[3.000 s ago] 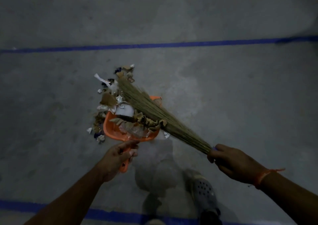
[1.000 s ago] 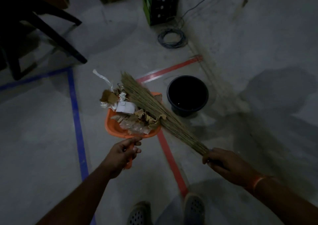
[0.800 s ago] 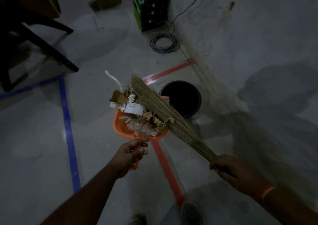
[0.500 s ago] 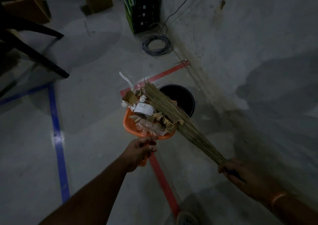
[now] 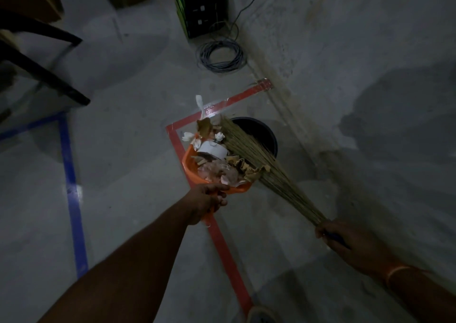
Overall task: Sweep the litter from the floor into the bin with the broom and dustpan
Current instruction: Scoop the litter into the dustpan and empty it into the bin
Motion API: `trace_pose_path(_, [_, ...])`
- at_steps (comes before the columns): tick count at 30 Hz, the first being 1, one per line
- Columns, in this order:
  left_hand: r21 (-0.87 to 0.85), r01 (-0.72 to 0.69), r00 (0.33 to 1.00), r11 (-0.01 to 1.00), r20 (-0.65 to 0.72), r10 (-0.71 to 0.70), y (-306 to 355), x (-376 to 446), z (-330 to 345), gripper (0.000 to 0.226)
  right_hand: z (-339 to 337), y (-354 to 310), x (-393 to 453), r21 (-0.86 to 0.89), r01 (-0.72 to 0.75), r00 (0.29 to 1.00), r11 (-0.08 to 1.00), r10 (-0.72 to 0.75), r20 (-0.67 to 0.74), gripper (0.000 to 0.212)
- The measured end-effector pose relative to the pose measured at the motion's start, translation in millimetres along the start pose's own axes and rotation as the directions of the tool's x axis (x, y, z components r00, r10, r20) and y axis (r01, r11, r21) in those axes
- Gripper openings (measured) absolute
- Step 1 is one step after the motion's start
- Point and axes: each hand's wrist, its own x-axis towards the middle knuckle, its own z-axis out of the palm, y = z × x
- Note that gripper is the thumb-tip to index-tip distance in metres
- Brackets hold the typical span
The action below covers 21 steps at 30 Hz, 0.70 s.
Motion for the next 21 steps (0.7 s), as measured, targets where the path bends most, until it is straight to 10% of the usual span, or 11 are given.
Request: trace_pose_path(21, [0.236, 0.060, 0.997, 0.970, -0.071, -0.045, 65, 13, 20, 0.034, -11, 6, 19, -0.054, -0.047, 0.999, 0.997, 0.047, -0.003, 0.019])
